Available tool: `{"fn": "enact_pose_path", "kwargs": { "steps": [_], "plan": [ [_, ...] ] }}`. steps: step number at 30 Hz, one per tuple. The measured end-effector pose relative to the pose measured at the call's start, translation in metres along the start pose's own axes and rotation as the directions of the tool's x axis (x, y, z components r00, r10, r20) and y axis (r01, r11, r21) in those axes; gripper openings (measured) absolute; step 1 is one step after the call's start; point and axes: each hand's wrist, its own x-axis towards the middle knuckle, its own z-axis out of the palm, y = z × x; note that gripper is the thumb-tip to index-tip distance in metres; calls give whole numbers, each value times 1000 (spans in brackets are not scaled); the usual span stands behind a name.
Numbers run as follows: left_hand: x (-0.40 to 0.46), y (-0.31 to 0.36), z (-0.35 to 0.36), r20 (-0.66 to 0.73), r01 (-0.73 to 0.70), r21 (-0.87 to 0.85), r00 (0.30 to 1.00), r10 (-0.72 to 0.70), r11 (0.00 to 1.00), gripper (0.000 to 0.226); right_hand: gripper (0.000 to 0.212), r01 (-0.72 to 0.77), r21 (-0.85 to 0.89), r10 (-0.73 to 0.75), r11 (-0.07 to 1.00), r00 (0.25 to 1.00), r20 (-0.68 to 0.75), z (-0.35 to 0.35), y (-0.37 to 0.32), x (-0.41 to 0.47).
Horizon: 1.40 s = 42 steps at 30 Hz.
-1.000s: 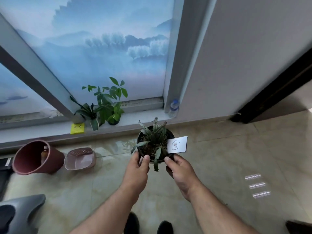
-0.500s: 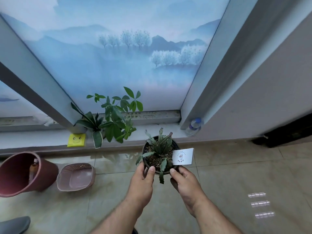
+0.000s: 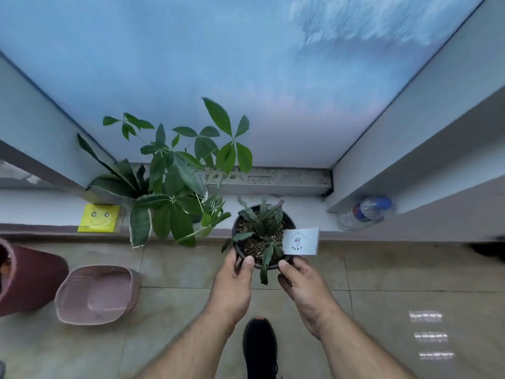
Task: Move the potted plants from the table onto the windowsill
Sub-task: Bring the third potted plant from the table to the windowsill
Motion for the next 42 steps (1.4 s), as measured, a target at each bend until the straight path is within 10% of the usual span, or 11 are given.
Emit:
{"fn": "enact_pose_path", "kwargs": {
  "steps": [14, 20, 36, 42],
  "plan": [
    [147, -48, -10, -98, 25, 7, 995, -24, 1000, 25, 20, -60, -79, 64, 995, 997, 50, 19, 9, 156],
    [182, -75, -12, -134, 79, 60, 989, -70, 995, 86, 14, -66, -57, 69, 996, 996, 50, 17, 10, 182],
    [189, -66, -17, -151, 115, 111, 984, -98, 987, 63, 18, -110, -45, 112, 993, 993, 42, 30, 12, 190],
    [123, -30, -9, -79, 208, 208, 977, -195, 956, 61, 64, -140, -133, 130, 981, 988, -79, 11, 13, 151]
  ]
}}
